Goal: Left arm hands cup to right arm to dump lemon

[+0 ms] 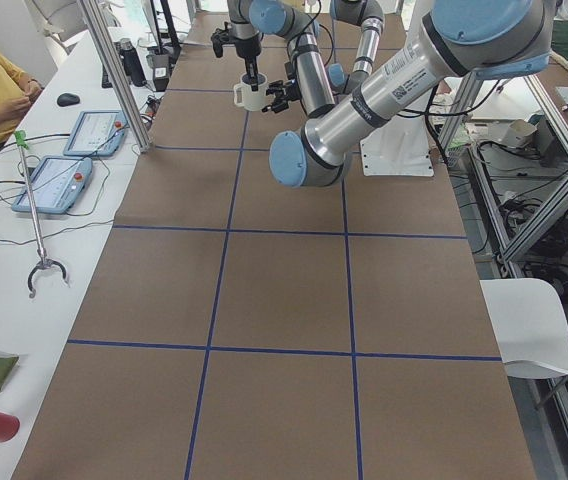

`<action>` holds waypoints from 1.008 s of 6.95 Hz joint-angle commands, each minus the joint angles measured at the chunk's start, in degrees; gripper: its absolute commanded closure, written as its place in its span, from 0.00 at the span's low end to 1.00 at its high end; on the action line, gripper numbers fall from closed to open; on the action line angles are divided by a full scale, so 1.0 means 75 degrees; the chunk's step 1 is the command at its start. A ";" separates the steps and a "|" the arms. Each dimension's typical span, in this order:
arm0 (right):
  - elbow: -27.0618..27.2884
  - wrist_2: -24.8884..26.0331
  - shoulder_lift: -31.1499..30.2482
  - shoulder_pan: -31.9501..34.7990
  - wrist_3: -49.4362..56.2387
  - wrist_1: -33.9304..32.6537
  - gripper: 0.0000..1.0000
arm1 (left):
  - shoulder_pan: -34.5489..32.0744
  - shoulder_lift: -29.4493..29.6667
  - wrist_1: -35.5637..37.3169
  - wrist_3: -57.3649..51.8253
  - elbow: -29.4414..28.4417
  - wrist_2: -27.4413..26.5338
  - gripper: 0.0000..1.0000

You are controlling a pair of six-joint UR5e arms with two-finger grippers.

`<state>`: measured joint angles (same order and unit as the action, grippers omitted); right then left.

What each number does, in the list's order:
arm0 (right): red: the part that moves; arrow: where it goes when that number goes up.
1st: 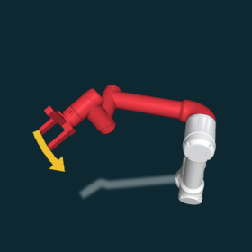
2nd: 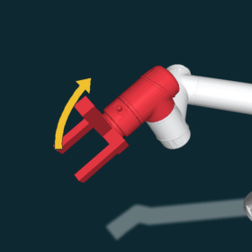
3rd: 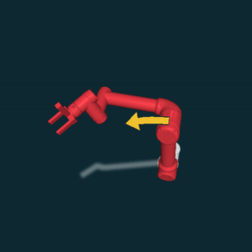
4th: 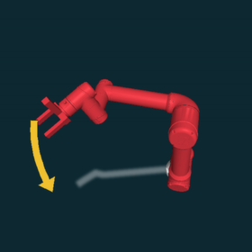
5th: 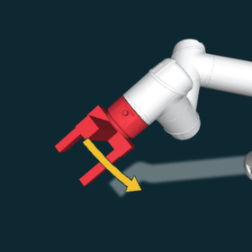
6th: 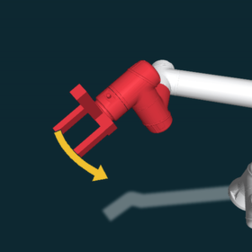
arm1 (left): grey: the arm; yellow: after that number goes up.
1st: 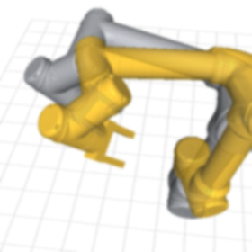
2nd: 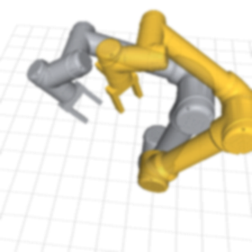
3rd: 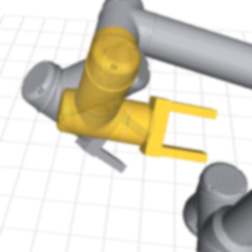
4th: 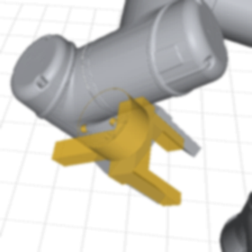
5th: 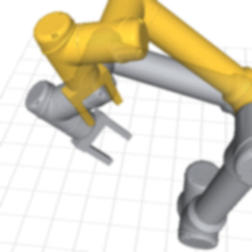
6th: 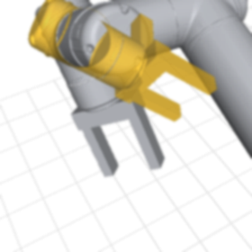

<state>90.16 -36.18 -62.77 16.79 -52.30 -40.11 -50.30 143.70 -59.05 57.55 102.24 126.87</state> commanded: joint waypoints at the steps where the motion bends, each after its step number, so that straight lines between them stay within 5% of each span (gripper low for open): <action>1: 0.0271 -0.1331 -0.0406 0.0745 -0.0057 0.0039 0.00 | -0.0487 -0.1483 -0.0025 -0.1340 0.0781 0.0006 1.00; 2: 0.0283 -0.2082 -0.0605 0.1237 -0.0081 0.0028 0.00 | -0.0686 -0.2103 -0.0176 -0.2170 0.0782 0.0006 1.00; 4: 0.0295 -0.5133 -0.1144 0.2898 -0.0081 0.0028 0.00 | -0.1260 -0.3637 -0.1366 -0.3520 0.0700 0.0006 1.00; 5: 0.0214 -0.6123 -0.1216 0.3544 -0.0046 -0.0204 0.00 | -0.1471 -0.4027 -0.1547 -0.3978 0.0502 0.0018 1.00; 7: 0.0295 -0.9246 -0.1146 0.5241 0.0198 -0.1362 0.00 | -0.1952 -0.4812 -0.1560 -0.5382 0.0139 0.0541 1.00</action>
<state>92.04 -91.67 -71.38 48.56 -51.93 -45.93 -63.01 111.30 -70.34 23.42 104.82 128.18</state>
